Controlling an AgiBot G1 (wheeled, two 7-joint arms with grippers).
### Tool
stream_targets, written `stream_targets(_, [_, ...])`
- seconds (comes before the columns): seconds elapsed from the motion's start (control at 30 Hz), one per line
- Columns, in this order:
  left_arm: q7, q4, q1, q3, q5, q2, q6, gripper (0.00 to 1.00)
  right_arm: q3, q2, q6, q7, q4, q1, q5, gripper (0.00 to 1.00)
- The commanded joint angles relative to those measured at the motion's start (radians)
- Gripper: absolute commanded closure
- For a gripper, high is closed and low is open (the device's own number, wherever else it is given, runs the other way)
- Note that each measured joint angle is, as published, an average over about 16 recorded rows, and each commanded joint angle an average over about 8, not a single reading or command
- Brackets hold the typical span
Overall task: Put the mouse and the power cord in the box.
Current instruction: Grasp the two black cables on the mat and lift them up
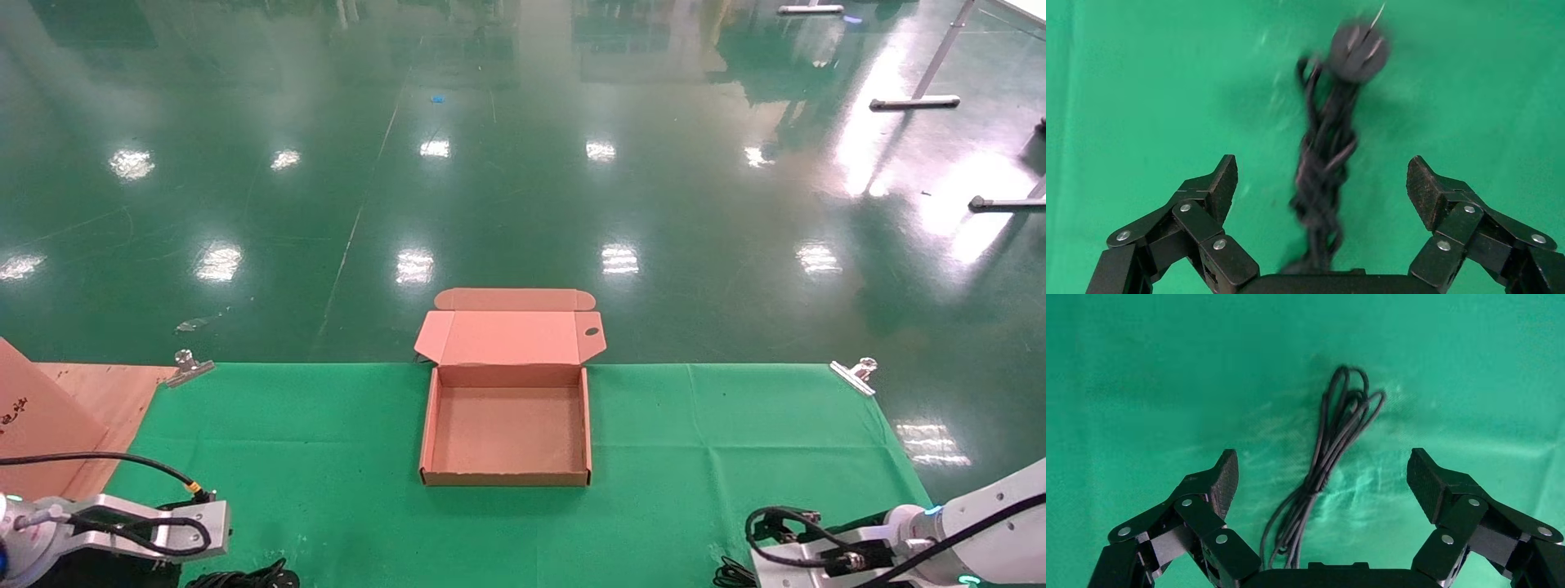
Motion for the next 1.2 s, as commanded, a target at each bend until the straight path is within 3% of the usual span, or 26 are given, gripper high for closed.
stream_targets(0.03, [0.020, 0.066, -0.021, 0.020, 0.047, 0.022, -0.040, 0.00, -0.006, -0.026, 0.027, -0.045, -0.084, 0.016, -0.013, 0.00])
stream_targets(0.3, [0.114, 0.234, -0.044, 0.013, 0.036, 0.083, -0.086, 0.00, 0.007, -0.097, 0.072, -0.164, -0.326, 0.084, 0.005, 0.01])
stream_targets(0.33, [0.125, 0.250, -0.046, 0.011, 0.034, 0.087, -0.088, 0.04, 0.010, -0.101, 0.070, -0.178, -0.347, 0.090, 0.010, 0.14])
stream_targets(0.57, [0.180, 0.335, -0.060, 0.007, 0.027, 0.102, -0.094, 0.92, 0.022, -0.116, 0.043, -0.260, -0.455, 0.122, 0.035, 1.00])
stream_targets(0.6, [0.187, 0.343, -0.063, 0.007, 0.026, 0.103, -0.094, 1.00, 0.023, -0.117, 0.039, -0.269, -0.466, 0.126, 0.037, 1.00])
stream_targets(1.2, [0.268, 0.424, -0.102, -0.004, 0.010, 0.111, -0.081, 1.00, 0.030, -0.122, -0.001, -0.360, -0.572, 0.182, 0.050, 1.00])
